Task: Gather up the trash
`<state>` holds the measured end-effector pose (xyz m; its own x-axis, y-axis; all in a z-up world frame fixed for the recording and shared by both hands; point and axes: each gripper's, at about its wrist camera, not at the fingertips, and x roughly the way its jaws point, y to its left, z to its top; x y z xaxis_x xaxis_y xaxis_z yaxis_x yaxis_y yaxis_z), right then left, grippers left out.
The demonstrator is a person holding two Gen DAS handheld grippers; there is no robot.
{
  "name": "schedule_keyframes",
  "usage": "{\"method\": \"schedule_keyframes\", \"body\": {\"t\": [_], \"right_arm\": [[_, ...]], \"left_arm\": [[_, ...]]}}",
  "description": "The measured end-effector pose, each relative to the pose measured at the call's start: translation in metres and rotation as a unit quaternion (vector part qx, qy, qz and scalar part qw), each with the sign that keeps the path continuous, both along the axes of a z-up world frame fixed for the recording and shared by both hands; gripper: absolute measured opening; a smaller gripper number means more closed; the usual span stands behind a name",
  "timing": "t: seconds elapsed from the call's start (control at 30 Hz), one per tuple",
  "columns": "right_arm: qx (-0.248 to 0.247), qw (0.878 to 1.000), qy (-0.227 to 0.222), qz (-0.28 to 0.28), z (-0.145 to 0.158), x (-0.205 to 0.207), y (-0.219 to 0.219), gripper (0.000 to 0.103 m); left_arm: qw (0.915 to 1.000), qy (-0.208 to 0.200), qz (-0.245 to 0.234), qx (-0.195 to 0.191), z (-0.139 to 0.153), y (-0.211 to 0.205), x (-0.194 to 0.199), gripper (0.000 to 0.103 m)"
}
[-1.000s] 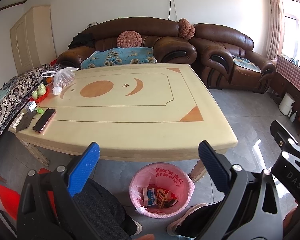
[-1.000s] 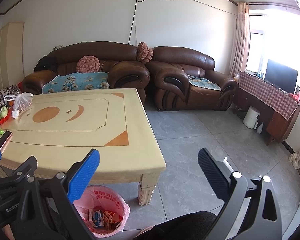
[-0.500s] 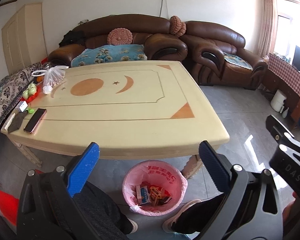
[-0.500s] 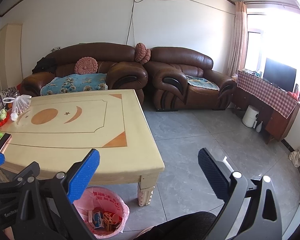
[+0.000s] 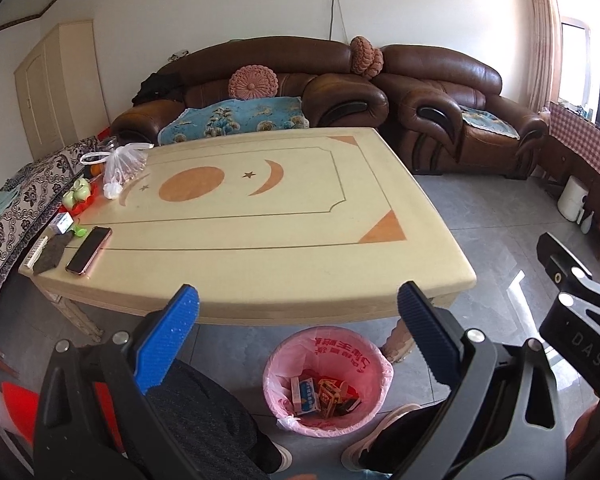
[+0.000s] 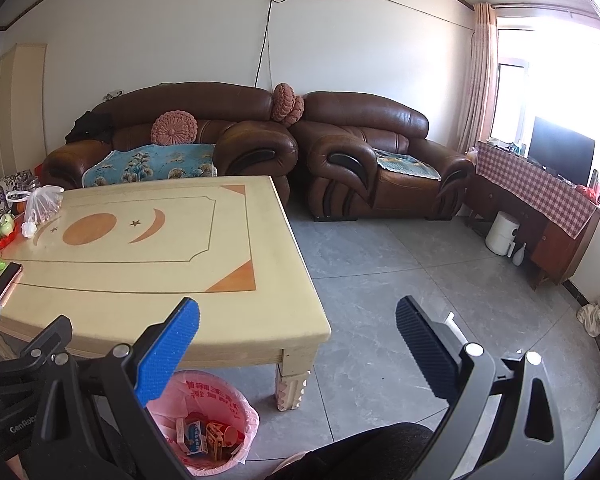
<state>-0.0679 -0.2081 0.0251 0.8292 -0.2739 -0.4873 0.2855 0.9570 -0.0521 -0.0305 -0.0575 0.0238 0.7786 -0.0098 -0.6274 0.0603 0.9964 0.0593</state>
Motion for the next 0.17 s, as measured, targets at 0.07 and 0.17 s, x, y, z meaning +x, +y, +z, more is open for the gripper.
{"method": "schedule_keyframes", "body": {"t": [0.07,0.17], "right_arm": [[-0.001,1.000,0.000,-0.001,0.0000,0.0000,-0.0001,0.096],[0.001,1.000,-0.001,-0.002,0.0002,0.0009,-0.0003,0.096]], "left_arm": [[1.0000,0.002,0.002,-0.005,0.0004,0.0018,0.0006,0.097],[0.9999,0.004,0.010,-0.006,0.0006,0.0042,0.0020,0.097]]}}
